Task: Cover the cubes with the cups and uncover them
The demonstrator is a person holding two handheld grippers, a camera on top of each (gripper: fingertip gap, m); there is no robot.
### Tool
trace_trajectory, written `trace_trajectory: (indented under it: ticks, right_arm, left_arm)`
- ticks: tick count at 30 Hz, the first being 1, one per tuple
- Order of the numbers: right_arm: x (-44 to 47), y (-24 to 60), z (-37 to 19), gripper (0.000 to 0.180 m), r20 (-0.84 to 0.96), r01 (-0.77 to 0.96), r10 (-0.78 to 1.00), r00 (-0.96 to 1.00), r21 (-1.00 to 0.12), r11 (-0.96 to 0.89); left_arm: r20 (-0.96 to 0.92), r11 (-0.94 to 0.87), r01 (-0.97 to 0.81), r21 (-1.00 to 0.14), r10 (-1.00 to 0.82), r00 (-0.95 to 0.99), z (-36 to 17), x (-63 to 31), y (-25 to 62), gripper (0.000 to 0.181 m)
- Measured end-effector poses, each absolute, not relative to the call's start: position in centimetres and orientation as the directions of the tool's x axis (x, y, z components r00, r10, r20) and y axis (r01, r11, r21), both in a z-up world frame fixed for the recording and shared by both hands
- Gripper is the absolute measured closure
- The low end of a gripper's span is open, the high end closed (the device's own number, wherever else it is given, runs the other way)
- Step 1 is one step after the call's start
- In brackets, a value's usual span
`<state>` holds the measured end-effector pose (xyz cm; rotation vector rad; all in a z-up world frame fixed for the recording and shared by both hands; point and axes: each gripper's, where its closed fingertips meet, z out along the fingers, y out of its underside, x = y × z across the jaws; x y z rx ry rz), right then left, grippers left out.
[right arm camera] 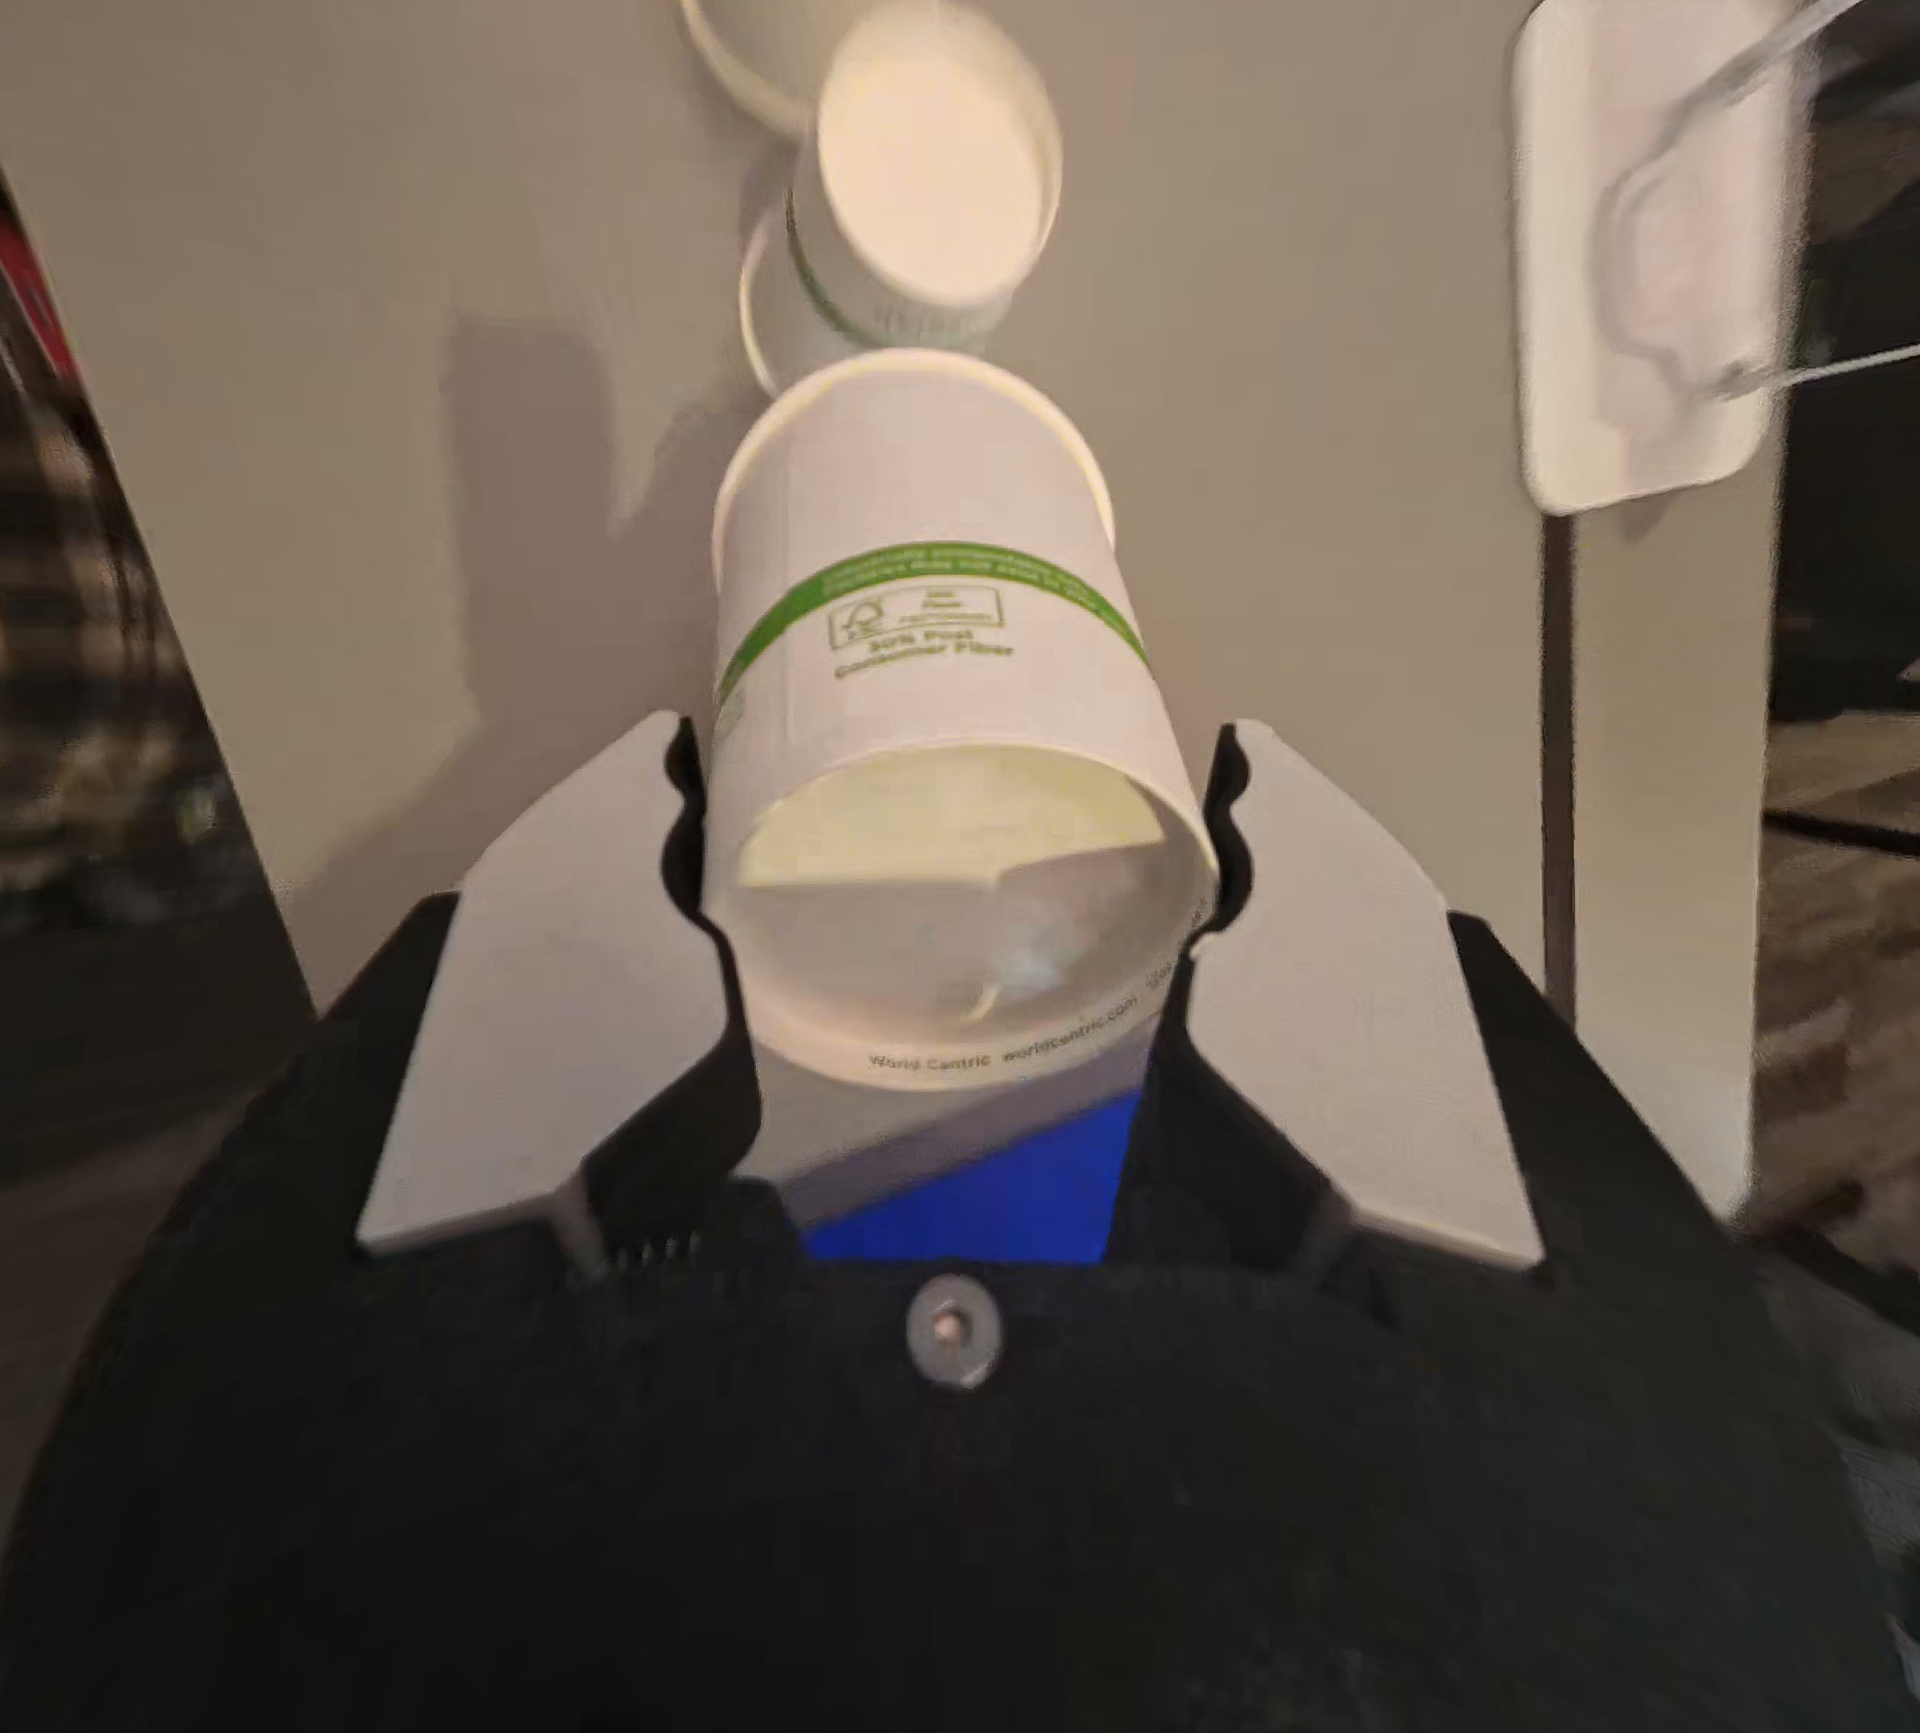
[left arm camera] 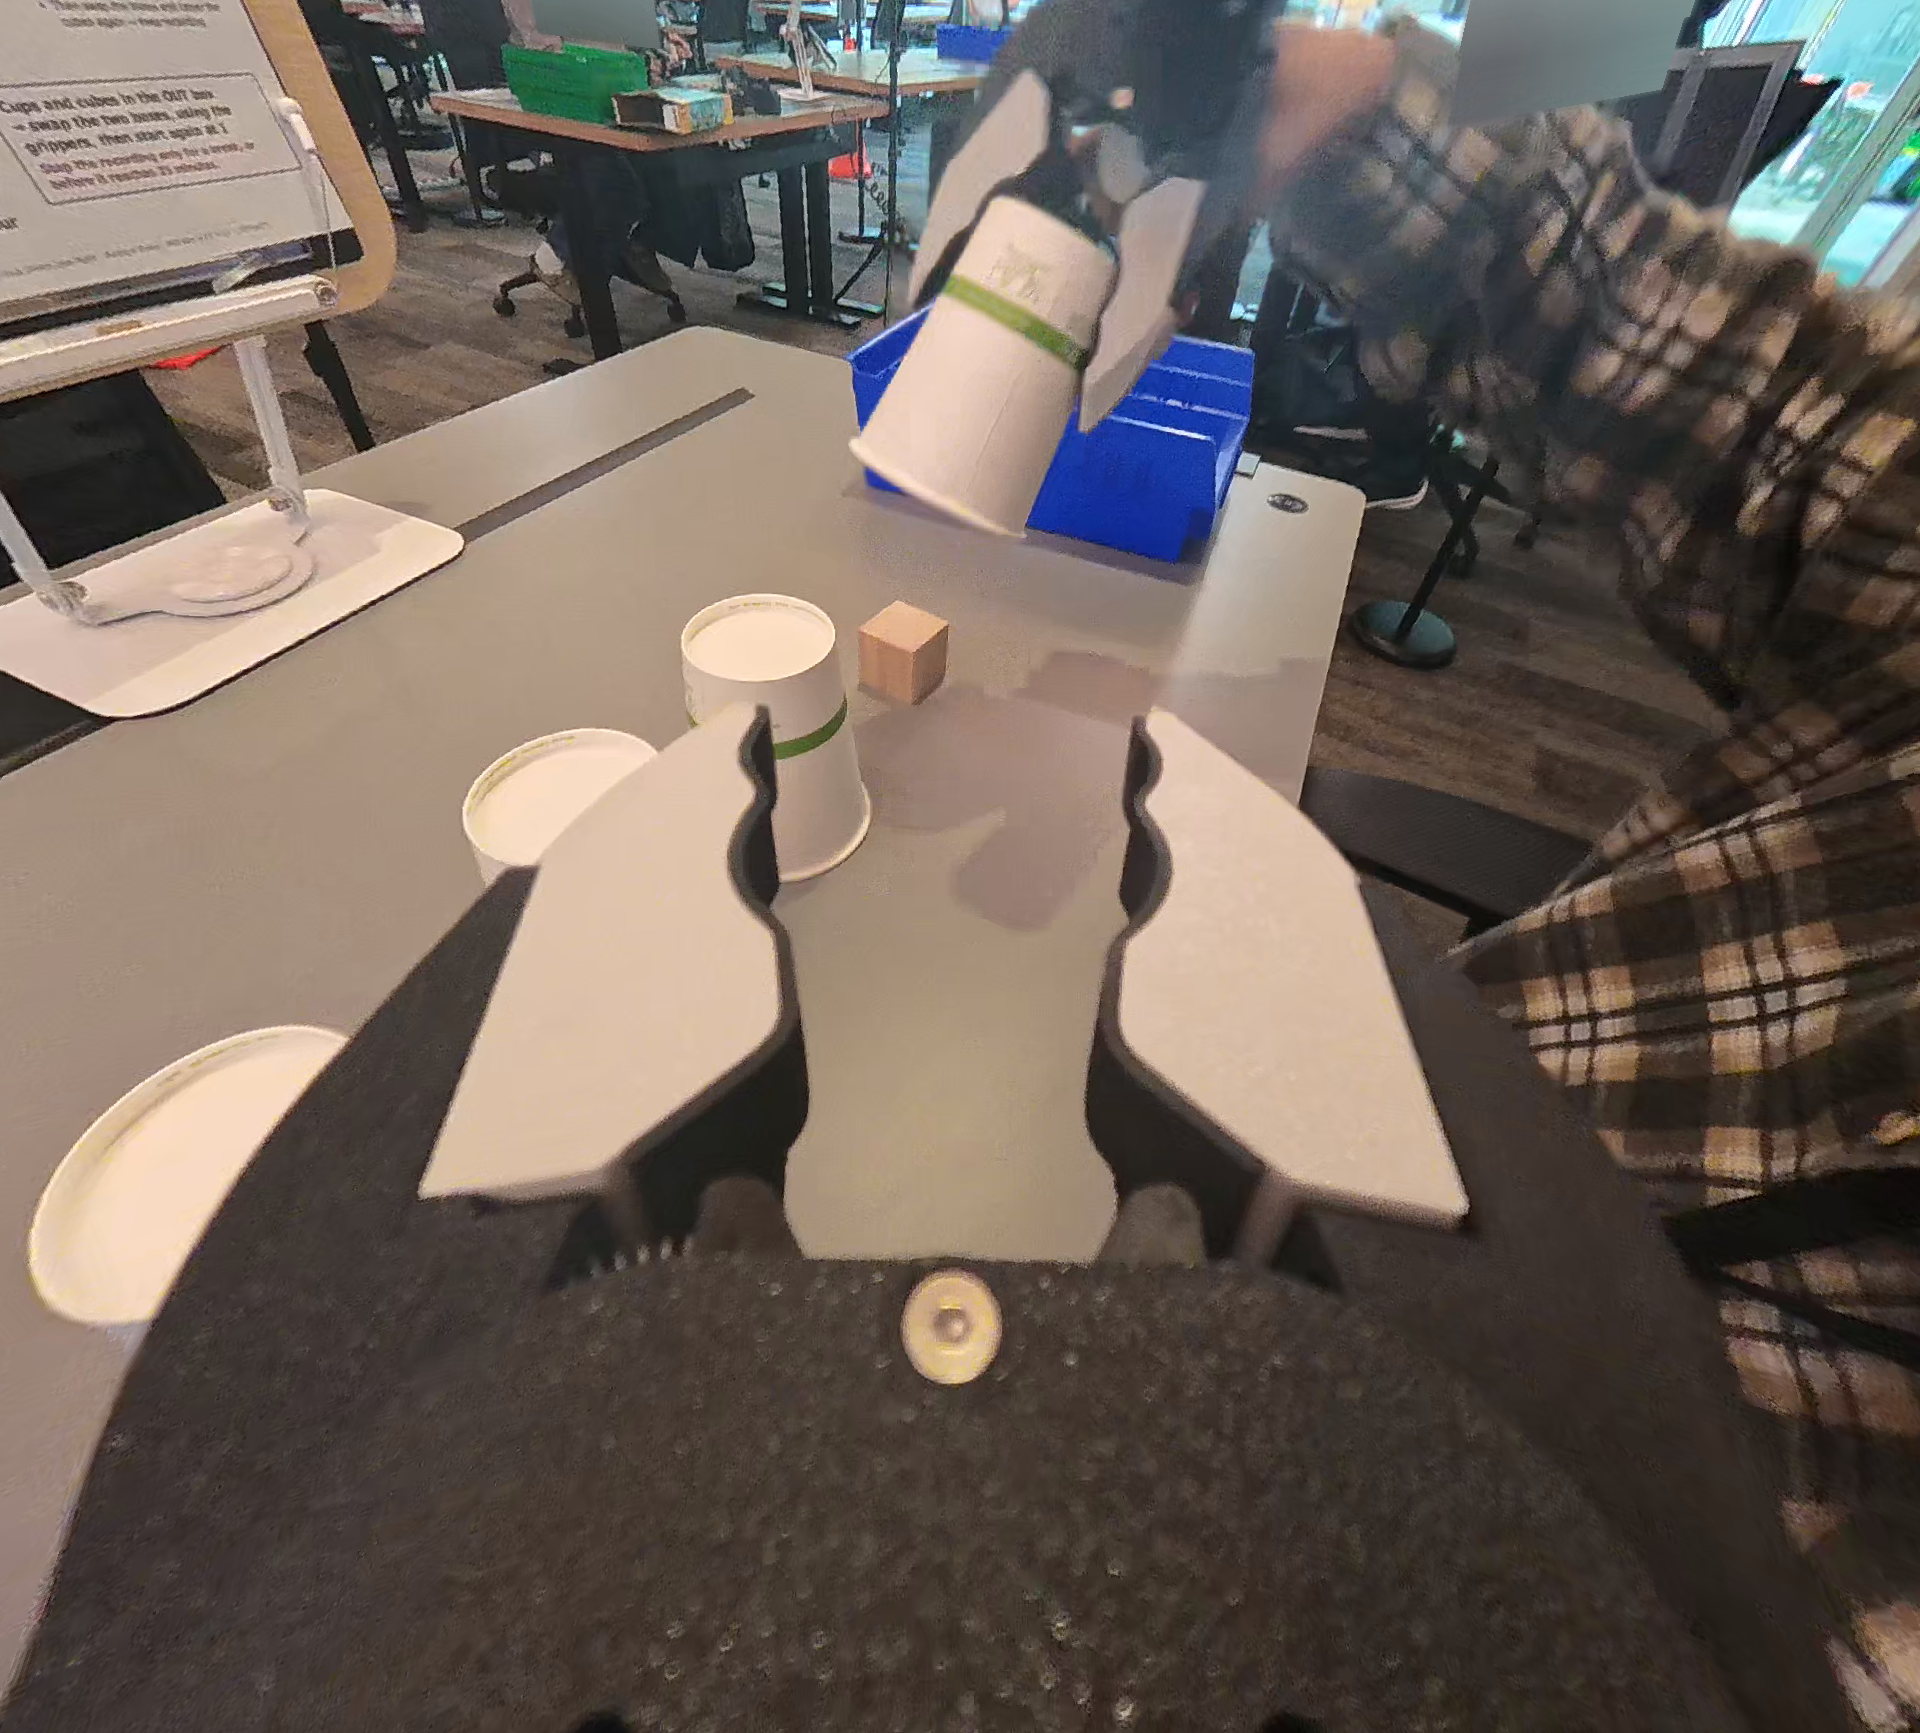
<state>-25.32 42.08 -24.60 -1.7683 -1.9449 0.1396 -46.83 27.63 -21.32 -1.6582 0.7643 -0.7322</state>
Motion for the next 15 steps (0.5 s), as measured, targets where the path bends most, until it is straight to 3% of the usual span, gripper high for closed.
trace_trajectory:
  ticks: [3, 6, 10, 15]
  right_arm:
    - [-25.6, 40.2, -22.5, 0.088, 0.307, 0.696, 0.944, 0.119, -0.704, 0.141]
    - [-25.5, 38.9, -22.8, 0.088, 0.237, 0.457, 0.936, 0.260, -0.884, 0.098]
    - [-26.7, 37.1, -24.6, 0.088, 0.116, 0.208, 0.943, 0.312, -0.977, 0.051]
    - [-28.7, 35.5, -25.3, 0.088, 0.034, 0.037, 0.969, 0.244, -0.999, 0.025]
  left_arm:
    - [0.120, -0.189, -0.056, -0.980, -0.797, 0.592, -21.0, -46.2, 28.2, 0.117]
    - [0.174, -0.209, 0.001, -0.978, -0.812, 0.556, -20.6, -44.5, 28.7, 0.118]
    - [0.223, -0.247, 0.024, -0.969, -0.828, 0.515, -21.1, -41.4, 29.6, 0.118]
    - [0.292, -0.319, 0.015, -0.948, -0.844, 0.449, -22.3, -38.0, 30.6, 0.118]
